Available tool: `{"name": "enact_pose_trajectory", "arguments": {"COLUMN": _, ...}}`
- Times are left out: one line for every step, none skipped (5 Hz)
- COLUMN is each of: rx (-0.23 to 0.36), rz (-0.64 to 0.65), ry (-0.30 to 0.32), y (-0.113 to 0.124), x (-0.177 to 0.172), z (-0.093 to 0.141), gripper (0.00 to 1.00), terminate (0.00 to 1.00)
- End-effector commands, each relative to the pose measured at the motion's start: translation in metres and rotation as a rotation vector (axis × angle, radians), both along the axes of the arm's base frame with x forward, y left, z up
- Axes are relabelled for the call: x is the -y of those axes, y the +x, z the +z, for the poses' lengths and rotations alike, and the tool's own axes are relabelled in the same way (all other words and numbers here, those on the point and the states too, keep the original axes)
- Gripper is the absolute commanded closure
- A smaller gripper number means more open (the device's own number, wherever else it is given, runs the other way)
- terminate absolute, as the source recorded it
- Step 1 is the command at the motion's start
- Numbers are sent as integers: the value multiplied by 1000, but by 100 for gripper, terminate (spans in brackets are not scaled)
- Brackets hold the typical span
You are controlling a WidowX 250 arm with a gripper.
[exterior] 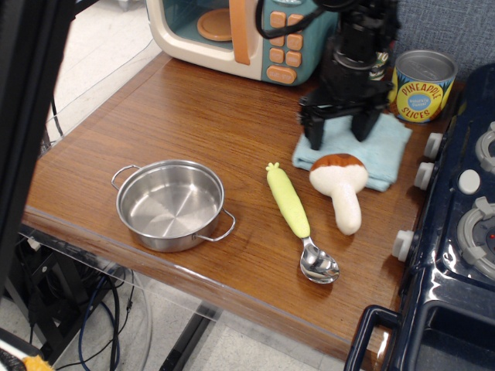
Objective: Move the blue cloth from the left of the plate towards the top right of the table.
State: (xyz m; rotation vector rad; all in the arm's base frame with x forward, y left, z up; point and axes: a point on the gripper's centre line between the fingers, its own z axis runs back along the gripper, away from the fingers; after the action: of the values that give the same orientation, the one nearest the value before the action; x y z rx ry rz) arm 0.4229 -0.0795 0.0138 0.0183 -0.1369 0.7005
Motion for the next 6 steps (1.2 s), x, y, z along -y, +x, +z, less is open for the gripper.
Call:
{"name": "enact_pose_trajectory", "arguments": {"rx": 38, "rz": -37, "ry": -26, "y": -1, "x": 12, "z": 23, "gripper": 0, "terminate": 0}}
{"name": "enact_pose_trajectory", "arguments": {"rx": 44, "rz": -22, "ry": -28, "y": 2, "x": 6, "z": 28, "gripper": 0, "terminate": 0}}
{"name": "enact_pose_trajectory", "arguments": {"rx": 61, "rz": -8, "ry": -36, "y": 4, "x": 1, "z": 38, "gripper": 0, "terminate": 0}}
{"name": "enact_pose_trajectory", "arguments": {"rx": 80, "rz": -8, "ry": -43, "y": 4, "x": 2, "z": 48, "gripper": 0, "terminate": 0}}
{"name": "enact_pose_trajectory", "arguments": {"rx": 117, "rz": 0, "ry": -50, "y": -1, "x": -2, "z": 71, "gripper": 0, "terminate": 0}}
{"name": "enact_pose_trajectory", "arguments": {"rx": 150, "rz": -12, "ry": -69, "y": -9, "x": -1, "z": 91, "gripper": 0, "terminate": 0}}
